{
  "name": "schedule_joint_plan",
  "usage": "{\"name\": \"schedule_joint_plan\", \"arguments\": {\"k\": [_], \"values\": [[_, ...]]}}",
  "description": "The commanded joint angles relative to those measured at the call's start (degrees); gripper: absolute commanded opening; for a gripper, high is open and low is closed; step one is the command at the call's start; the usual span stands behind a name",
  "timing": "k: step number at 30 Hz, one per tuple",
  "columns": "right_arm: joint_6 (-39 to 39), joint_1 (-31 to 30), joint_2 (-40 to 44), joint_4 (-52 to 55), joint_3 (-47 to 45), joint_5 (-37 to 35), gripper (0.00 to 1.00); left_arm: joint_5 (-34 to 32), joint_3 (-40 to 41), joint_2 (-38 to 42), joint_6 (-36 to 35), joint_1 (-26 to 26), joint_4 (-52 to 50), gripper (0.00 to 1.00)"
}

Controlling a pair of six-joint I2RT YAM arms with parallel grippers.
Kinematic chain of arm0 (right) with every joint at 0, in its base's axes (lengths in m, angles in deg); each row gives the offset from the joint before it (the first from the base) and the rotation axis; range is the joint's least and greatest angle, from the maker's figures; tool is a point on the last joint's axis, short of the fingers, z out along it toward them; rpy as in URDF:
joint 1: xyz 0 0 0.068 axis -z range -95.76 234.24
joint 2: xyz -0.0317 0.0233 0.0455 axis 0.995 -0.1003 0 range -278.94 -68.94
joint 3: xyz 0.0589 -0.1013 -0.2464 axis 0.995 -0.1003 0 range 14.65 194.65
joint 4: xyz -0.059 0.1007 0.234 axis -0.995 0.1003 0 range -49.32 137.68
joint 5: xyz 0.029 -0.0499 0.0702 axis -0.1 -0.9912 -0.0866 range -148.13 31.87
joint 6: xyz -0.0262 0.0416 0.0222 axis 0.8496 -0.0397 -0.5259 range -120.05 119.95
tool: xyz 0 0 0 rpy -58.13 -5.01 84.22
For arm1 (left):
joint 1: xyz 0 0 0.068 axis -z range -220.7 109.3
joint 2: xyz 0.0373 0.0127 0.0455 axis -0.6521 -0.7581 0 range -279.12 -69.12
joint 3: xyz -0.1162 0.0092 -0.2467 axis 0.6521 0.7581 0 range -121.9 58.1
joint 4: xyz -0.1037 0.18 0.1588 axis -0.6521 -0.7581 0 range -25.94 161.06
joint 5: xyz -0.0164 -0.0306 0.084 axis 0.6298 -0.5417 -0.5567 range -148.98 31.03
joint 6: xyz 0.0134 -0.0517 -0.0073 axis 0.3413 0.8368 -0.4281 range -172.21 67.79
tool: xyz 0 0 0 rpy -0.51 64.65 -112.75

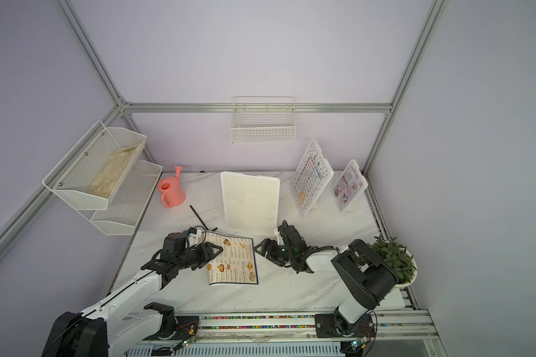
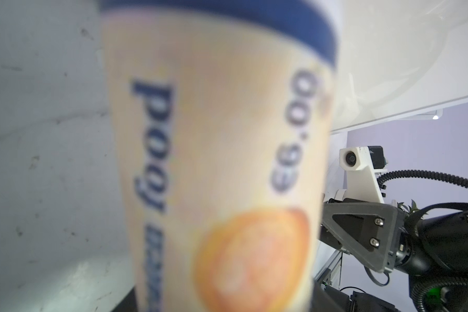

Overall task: Insert the menus into the narrow rack
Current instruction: Pick up the menu from the center of the board.

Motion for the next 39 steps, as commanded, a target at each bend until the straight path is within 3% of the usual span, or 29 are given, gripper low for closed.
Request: {"name": "schedule_joint_plan", "arguments": {"k": [1,9,18,27,32,39], "values": [[4.69,0.73,5.30,11.95,0.96,-6.29,0.85,3.23,-0.92,1.05,0.28,0.14,6.33,0.55],[16.03,2.58,17.22,26.90,10.07,-10.63,0.88,9.32,-5.59,3.11,-2.38,0.14,10.87,0.57],[33.53,7.83,17.39,35.91,28.87,3.20,0.93,21.40,-22.39,-3.39,-11.64,0.14,7.77,0.61],[42.65,13.44,9.54,38.41,47.98,23.41,0.93,29.54,-41.95,-12.85,-26.01,0.19,-5.84,0.63],[48.74,13.46,0.63,45.14,58.54,30.90,0.92,31.40,-46.32,-18.69,-28.84,0.05,-7.36,0.61],[48.61,12.37,-6.72,46.43,63.47,36.17,0.87,33.34,-48.16,-21.92,-29.68,0.18,-6.79,0.60]]}}
